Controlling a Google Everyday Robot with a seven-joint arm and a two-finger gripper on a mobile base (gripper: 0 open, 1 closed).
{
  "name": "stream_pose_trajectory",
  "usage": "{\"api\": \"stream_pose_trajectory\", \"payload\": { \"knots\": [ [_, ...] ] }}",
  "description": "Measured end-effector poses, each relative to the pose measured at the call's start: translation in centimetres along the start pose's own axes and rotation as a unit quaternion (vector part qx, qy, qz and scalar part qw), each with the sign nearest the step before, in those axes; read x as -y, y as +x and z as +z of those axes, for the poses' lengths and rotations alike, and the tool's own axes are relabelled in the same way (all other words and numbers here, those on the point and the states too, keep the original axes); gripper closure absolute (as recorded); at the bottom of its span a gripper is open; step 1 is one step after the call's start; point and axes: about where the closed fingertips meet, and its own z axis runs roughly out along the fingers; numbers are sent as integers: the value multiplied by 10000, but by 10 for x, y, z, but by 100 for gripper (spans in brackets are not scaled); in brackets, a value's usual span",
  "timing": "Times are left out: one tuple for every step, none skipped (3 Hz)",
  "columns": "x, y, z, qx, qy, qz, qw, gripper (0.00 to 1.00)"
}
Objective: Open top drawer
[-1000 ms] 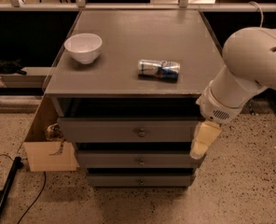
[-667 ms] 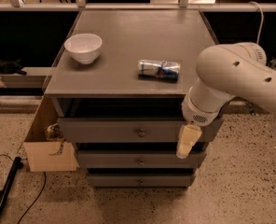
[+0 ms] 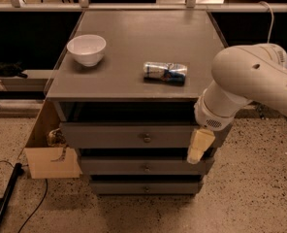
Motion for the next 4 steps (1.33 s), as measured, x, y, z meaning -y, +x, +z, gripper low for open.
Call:
{"api": "stream_pose_trajectory", "payload": {
  "knots": [
    [-1, -3, 7, 23, 60, 2, 10000, 0],
    [0, -3, 30, -1, 1, 59, 10000, 0],
    [-2, -1, 55, -80, -219, 119, 9997, 0],
    [10, -10, 79, -149, -279, 45, 9995, 0]
  ]
}}
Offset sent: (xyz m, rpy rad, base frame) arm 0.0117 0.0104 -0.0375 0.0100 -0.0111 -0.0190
